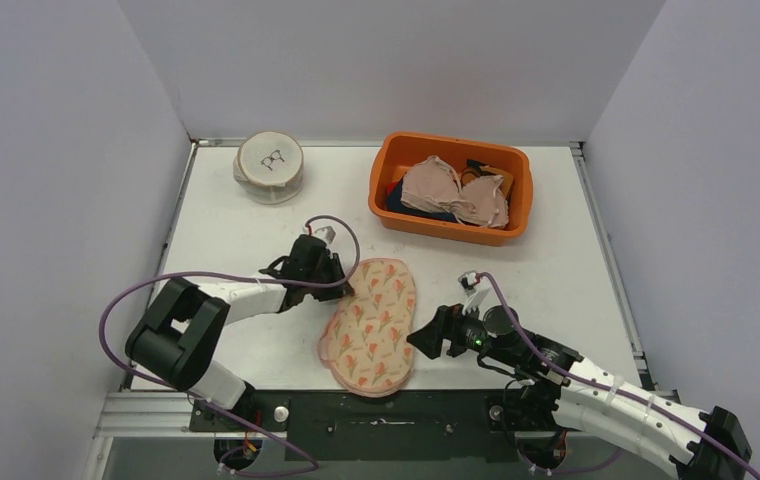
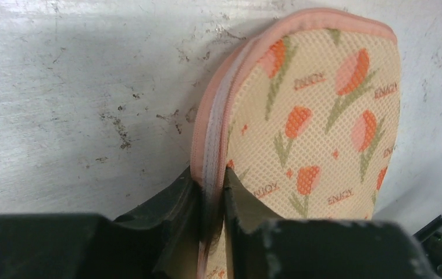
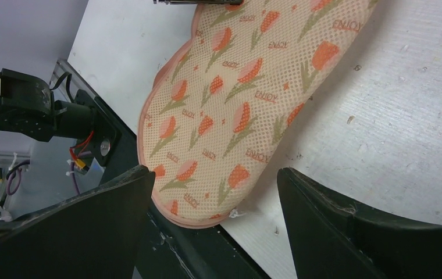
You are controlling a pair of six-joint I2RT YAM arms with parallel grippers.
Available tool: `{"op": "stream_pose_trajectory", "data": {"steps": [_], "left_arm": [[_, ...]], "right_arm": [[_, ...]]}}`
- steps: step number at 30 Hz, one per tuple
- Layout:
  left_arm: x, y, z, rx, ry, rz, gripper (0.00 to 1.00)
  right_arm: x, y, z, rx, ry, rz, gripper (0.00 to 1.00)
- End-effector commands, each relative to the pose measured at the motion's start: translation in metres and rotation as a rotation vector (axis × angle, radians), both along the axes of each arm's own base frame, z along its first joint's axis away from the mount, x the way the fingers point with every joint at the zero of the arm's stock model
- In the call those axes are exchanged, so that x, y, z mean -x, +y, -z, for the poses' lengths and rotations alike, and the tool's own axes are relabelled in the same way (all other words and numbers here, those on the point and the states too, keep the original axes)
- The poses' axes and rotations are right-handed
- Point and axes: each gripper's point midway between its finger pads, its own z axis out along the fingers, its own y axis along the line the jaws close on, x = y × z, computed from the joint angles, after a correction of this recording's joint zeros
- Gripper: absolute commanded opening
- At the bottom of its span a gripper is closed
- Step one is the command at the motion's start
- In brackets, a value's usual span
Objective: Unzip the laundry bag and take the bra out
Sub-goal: Move the laundry bag to the center of the board.
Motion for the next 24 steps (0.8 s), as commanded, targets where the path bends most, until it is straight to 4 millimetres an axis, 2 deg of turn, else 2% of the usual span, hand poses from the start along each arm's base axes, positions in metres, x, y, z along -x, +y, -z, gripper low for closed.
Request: {"op": "stream_pose_trajectory", "data": {"steps": [1, 2, 6, 10, 13, 16, 20, 24], "left_arm": [[-0.007, -0.004, -0.020, 0.054, -0.069, -0.011, 0.09], [-0.008, -0.001, -0.025, 0.056, -0.083, -0.026, 0.01], [-0.012, 0.025, -0.037, 0.047, -0.105, -0.171, 0.00], [-0.014, 0.070, -0.048, 0.082, -0.133, -0.414, 0.00], [-0.016, 0.101, -0.063, 0.129, -0.188, -0.582, 0.00], [-0.014, 0.134, -0.084, 0.172, -0.273, -0.767, 0.00], [-0.007, 0.182, -0.101, 0.279, -0.412, -1.062, 0.00], [-0.004, 0.223, -0.117, 0.372, -0.539, -1.277, 0.00]], "right_arm": [[-0.002, 0.001, -0.006, -0.011, -0.027, 0.003, 0.79], [-0.003, 0.001, -0.007, -0.011, -0.028, 0.003, 0.79], [-0.003, 0.002, -0.008, -0.007, -0.033, 0.001, 0.78], [-0.004, 0.003, -0.008, -0.006, -0.038, 0.001, 0.77], [-0.004, 0.004, -0.006, -0.003, -0.037, -0.004, 0.77], [-0.004, 0.005, -0.004, 0.000, -0.035, -0.010, 0.77], [-0.004, 0.006, 0.000, 0.005, -0.031, -0.013, 0.76], [-0.002, 0.005, 0.006, 0.017, -0.019, -0.016, 0.76]]}}
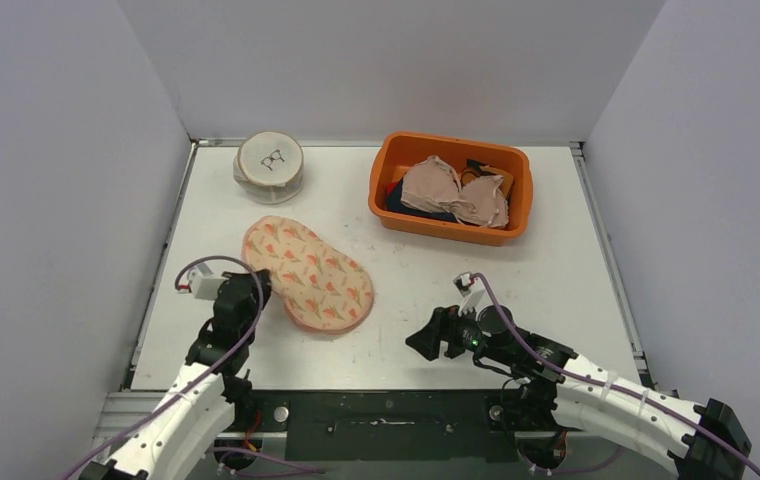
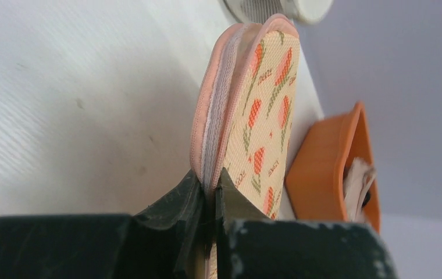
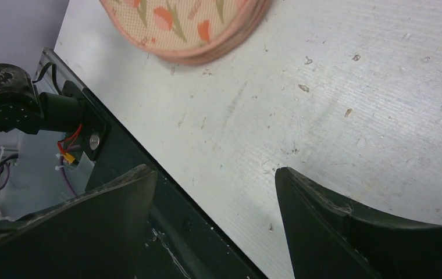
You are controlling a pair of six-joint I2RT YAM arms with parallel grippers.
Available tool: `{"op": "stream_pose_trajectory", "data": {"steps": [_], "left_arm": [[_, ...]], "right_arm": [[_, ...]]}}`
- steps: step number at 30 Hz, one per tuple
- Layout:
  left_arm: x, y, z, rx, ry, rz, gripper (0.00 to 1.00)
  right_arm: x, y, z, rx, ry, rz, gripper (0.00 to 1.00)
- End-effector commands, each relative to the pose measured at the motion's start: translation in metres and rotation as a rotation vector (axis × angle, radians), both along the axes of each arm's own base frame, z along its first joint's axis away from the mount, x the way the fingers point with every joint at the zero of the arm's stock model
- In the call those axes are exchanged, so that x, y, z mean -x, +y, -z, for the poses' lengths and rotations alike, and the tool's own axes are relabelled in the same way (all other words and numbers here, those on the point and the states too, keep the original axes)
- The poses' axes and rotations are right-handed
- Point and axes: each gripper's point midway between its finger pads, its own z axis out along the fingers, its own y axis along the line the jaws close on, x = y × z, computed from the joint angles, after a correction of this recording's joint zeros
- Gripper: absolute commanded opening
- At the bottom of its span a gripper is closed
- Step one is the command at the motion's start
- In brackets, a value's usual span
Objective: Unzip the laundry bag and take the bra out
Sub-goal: Move the laundry bag to the center of the board.
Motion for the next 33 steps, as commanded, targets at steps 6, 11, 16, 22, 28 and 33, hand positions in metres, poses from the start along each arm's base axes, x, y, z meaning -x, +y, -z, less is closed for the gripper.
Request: {"op": "stream_pose_trajectory", "data": {"steps": [6, 11, 16, 22, 28, 33], "left_arm": [[-0.008, 0.095, -0.011, 0.139, -0.121, -0.489, 0.00], [-0.015, 0.127, 0.013, 0.222, -0.090, -0.603, 0.00], [-0.027, 0.144, 0.028, 0.320, -0.090, -0.677, 0.00], [-0.040, 0.156, 0.029, 0.311, -0.093, -0.721, 0.00], [-0.061, 0.168, 0.036, 0.302, -0.075, -0.716, 0.00], [-0.065, 0.164, 0.037, 0.286, -0.052, -0.663, 0.24]], "right_arm": [[-0.004, 0.008, -0.009, -0.037, -0.050, -0.012, 0.76], [-0.004, 0.007, -0.008, -0.038, -0.048, -0.012, 0.75], [-0.002, 0.007, -0.002, -0.033, -0.036, -0.015, 0.75], [-0.004, 0.007, -0.003, -0.024, -0.041, -0.014, 0.75], [-0.007, 0.007, -0.004, 0.008, -0.049, -0.014, 0.75], [-0.011, 0.008, -0.009, 0.011, -0.069, -0.006, 0.75]]}}
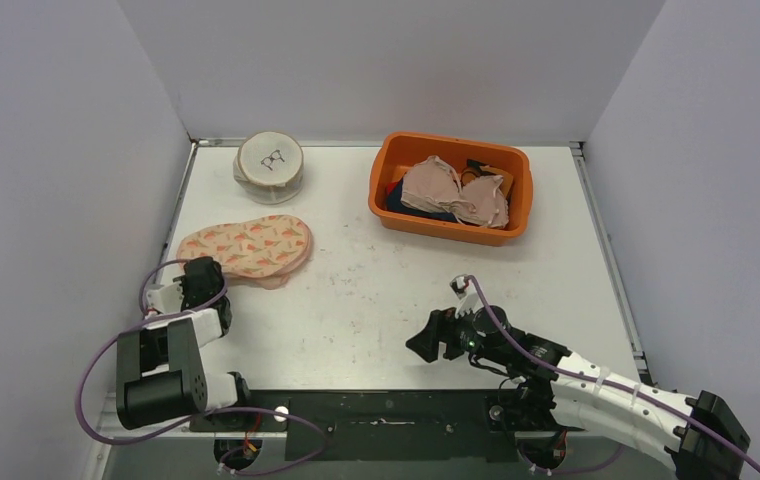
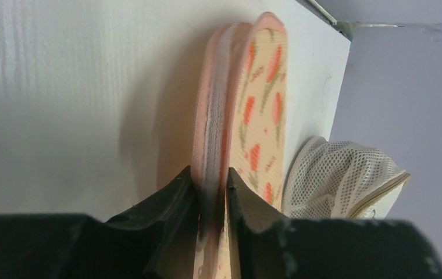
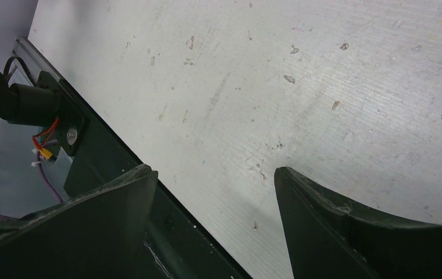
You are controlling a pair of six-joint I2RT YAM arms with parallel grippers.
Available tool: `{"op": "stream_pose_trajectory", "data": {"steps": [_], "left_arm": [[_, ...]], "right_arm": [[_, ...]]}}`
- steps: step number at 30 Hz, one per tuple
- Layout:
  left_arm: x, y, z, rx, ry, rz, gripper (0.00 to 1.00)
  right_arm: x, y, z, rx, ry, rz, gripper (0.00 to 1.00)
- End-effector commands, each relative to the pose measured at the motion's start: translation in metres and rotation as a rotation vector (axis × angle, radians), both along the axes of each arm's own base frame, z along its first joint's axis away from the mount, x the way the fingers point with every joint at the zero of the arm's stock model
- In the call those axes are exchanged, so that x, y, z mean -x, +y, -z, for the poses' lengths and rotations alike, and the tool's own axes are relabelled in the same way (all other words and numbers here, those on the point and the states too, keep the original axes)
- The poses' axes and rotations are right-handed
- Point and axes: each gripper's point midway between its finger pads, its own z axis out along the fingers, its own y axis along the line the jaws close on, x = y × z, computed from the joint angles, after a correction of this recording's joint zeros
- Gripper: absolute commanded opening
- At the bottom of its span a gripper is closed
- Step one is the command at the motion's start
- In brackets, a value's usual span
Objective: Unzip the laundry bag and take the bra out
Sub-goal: Move the laundry bag to the center of the board, then pick up the laundry bag at the center of the board.
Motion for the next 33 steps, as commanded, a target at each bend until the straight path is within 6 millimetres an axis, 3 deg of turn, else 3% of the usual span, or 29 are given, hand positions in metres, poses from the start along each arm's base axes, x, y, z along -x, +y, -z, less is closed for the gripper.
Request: {"op": "stream_pose_trajectory", "data": {"steps": [1, 4, 6, 11, 16, 19, 22, 26, 33], "left_arm": [[-0.020, 0.001, -0.035, -0.036, -0.099, 0.047, 0.35], [-0.009, -0.001, -0.045, -0.055, -0.060, 0.062, 0.61], [0.002, -0.003, -0.051, -0.066, -0.025, 0.069, 0.72], [0.036, -0.018, -0.072, -0.115, 0.092, 0.164, 0.78], [0.009, -0.066, -0.105, -0.119, -0.108, 0.455, 0.63], [-0.014, -0.099, -0.106, -0.076, -0.187, 0.654, 0.48], [-0.033, -0.120, -0.089, 0.007, -0.223, 0.767, 0.27], [-0.048, -0.114, -0.065, 0.031, -0.205, 0.740, 0.16], [-0.055, -0.100, -0.027, 0.044, -0.118, 0.662, 0.11]], "right_arm": [[-0.012, 0.010, -0.030, -0.041, -0.080, 0.004, 0.75], [-0.014, 0.011, -0.035, -0.045, -0.093, 0.001, 0.76], [-0.013, 0.009, -0.032, -0.022, -0.087, -0.002, 0.76], [-0.015, 0.013, -0.035, -0.026, -0.098, -0.013, 0.76], [-0.014, 0.017, -0.036, -0.038, -0.099, -0.026, 0.76], [-0.011, 0.015, -0.033, -0.031, -0.091, -0.031, 0.76], [-0.011, 0.012, -0.033, -0.040, -0.098, -0.021, 0.76], [-0.008, 0.010, -0.029, -0.044, -0.085, -0.015, 0.76], [-0.007, 0.008, -0.024, -0.042, -0.073, -0.007, 0.75]]}}
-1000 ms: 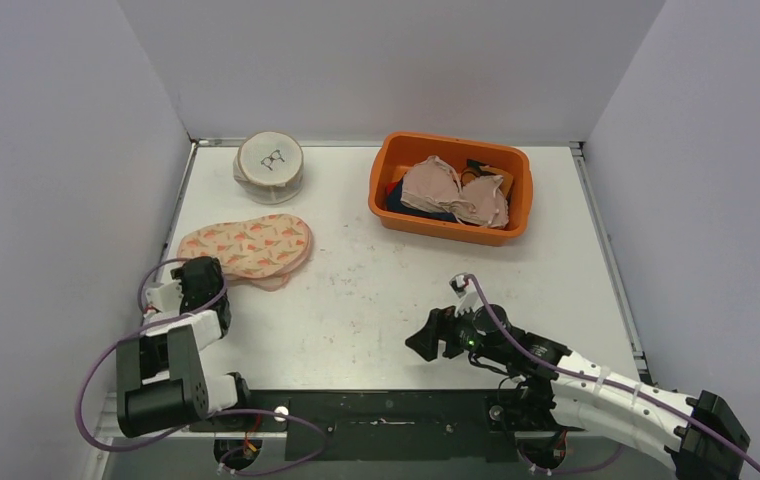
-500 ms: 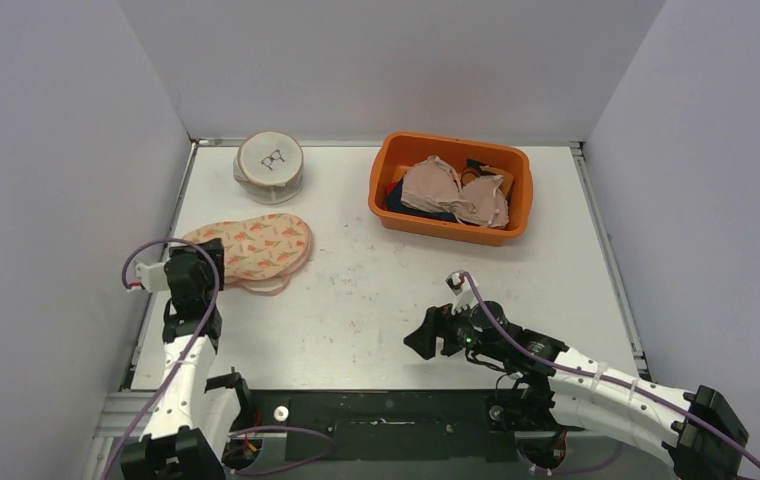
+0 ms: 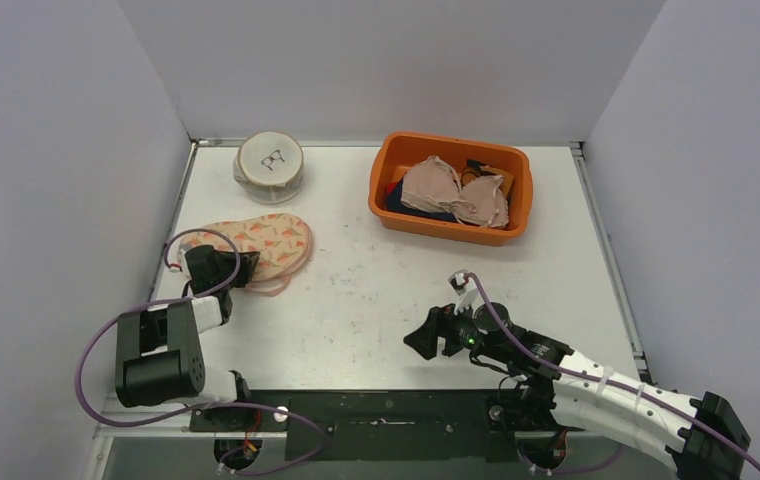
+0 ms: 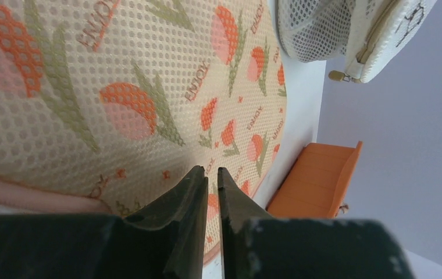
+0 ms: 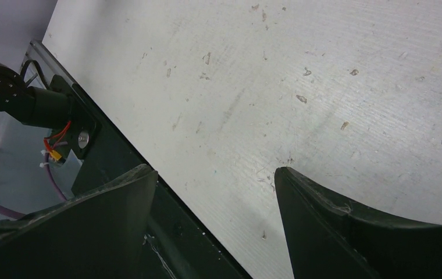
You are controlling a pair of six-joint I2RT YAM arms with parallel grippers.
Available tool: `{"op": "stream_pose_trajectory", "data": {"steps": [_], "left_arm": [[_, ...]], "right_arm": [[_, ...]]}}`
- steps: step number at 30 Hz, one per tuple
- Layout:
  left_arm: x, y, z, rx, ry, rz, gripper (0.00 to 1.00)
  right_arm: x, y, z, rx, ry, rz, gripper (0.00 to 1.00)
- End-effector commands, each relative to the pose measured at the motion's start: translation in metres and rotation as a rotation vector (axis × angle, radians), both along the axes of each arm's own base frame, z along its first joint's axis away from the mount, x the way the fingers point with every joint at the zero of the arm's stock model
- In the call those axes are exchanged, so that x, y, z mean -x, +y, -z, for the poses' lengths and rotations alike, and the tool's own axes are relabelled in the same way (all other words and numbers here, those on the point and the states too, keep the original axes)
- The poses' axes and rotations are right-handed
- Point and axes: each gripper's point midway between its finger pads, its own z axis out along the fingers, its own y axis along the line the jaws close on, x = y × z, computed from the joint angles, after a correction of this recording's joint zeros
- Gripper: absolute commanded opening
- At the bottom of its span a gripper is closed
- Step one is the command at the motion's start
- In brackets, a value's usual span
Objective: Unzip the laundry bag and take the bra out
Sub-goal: Pick up the laundry bag at the center of the board.
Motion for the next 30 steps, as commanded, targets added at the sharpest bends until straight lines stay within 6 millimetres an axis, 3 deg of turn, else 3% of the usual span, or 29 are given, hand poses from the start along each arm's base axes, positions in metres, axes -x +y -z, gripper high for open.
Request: {"op": "stream_pose_trajectory", "data": {"steps": [1, 7, 15, 18, 25, 28, 30], "left_arm": [[-0.017, 0.008, -0.009, -0.025, -0.074, -0.025, 0.10], [-0.020, 0.016, 0.013, -0.031, -0.001, -0.063, 0.10], [-0.026, 0.019, 0.013, -0.033, -0.007, -0.073, 0.11], [-0.025, 0.015, -0.006, -0.041, -0.049, -0.061, 0.14], [-0.011, -0.002, -0.062, -0.151, -0.129, -0.019, 0.33], [-0.006, -0.005, -0.092, -0.245, -0.144, 0.002, 0.45], [-0.006, -0.007, -0.110, -0.296, -0.144, 0.010, 0.63]], "right_arm": [[-0.002, 0.002, -0.004, -0.027, -0.015, 0.011, 0.75], [0.000, 0.000, 0.000, -0.012, -0.004, 0.013, 0.75], [0.000, -0.006, 0.000, 0.001, -0.006, 0.026, 0.75], [0.000, -0.005, -0.003, 0.000, -0.010, 0.025, 0.75], [-0.005, -0.006, -0.012, 0.021, -0.045, 0.028, 0.76], [-0.007, -0.008, -0.014, 0.030, -0.061, 0.032, 0.76], [-0.007, -0.009, -0.014, 0.029, -0.070, 0.035, 0.76]]}}
